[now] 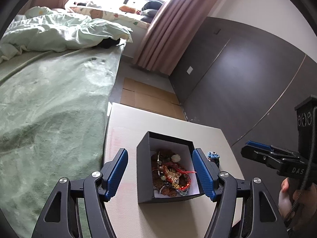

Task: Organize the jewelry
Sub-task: 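Move the right tool to the silver ring and close its fingers on it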

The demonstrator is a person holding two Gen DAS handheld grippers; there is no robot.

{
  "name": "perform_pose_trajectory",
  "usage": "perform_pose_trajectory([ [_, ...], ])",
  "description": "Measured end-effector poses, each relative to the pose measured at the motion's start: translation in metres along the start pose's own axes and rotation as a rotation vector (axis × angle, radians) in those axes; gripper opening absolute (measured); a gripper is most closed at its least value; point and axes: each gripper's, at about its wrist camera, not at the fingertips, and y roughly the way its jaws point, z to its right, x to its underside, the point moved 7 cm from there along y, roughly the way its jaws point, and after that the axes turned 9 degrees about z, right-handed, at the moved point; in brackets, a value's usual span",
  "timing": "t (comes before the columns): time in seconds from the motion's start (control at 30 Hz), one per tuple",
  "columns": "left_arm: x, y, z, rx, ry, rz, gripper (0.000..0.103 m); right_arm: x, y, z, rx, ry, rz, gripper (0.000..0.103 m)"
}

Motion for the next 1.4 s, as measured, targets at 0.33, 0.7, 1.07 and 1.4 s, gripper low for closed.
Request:
perform_pose_trajectory([
  [0.33, 0.010, 0.003, 0.027, -0.007, 0.133, -0.001, 0.082, 0.037, -0.014, 0.068, 0.077, 0.040, -0.042, 0.061],
  [0.7, 0.024, 0.011, 0.056, 0.016, 0.243, -0.014, 0.102, 0.088, 0.000, 0.100, 0.116, 0.009, -0.101, 0.061],
  [1.07, 0.036, 0.022, 0.065, 0.014, 0.281, -0.049, 0.103, 0.121, 0.030, 0.102, 0.105, 0.037, -0.114, 0.043],
  [1.4, 0.030, 0.022, 0.056, -0.020, 0.258, -0.020, 0.103, 0.124, 0.050, 0.102, 0.141, 0.025, -0.094, 0.022],
])
